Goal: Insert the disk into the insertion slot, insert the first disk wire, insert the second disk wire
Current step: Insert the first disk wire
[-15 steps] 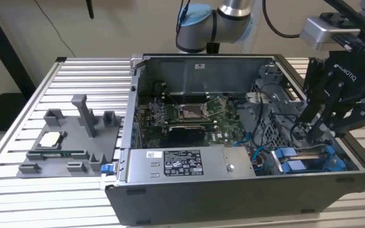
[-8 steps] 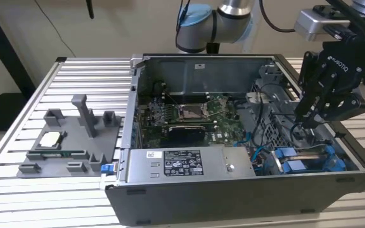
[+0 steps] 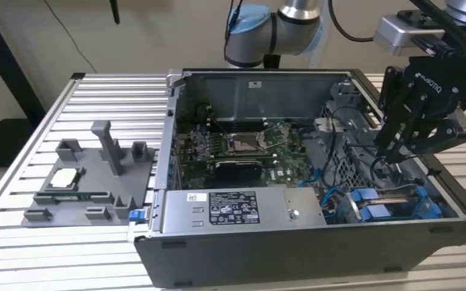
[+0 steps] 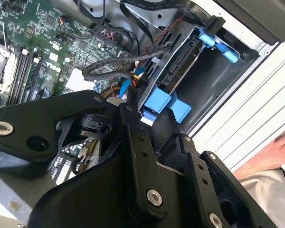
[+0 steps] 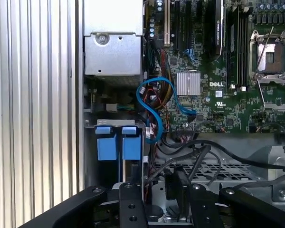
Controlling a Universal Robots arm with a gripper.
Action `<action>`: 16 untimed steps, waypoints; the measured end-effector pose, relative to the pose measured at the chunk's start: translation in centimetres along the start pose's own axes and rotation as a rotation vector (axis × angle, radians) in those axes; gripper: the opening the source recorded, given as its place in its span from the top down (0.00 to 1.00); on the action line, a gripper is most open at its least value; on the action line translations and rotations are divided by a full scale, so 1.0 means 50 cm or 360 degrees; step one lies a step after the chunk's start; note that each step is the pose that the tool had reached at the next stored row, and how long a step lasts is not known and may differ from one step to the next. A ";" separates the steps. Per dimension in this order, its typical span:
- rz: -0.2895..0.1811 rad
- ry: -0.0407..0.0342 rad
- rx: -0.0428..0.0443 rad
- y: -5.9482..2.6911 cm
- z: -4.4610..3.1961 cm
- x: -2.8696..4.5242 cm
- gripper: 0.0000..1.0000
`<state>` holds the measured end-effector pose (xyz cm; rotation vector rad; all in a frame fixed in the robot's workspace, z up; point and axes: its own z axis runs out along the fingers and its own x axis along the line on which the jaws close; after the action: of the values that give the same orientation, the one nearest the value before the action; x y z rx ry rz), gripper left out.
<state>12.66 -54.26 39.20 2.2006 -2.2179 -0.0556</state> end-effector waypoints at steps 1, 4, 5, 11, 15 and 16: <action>-0.0007 -0.0007 0.0001 -0.001 0.001 0.000 0.59; -0.0029 -0.0029 0.0004 -0.002 0.002 0.000 0.59; -0.0037 -0.0037 0.0005 -0.002 0.002 0.000 0.59; -0.0068 -0.0073 0.0012 -0.007 0.005 0.000 0.59; -0.0070 -0.0086 0.0019 -0.008 0.014 0.000 0.59; -0.0070 -0.0090 0.0020 -0.008 0.015 0.000 0.59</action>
<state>13.01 -54.25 38.42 2.2826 -2.2036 -0.1065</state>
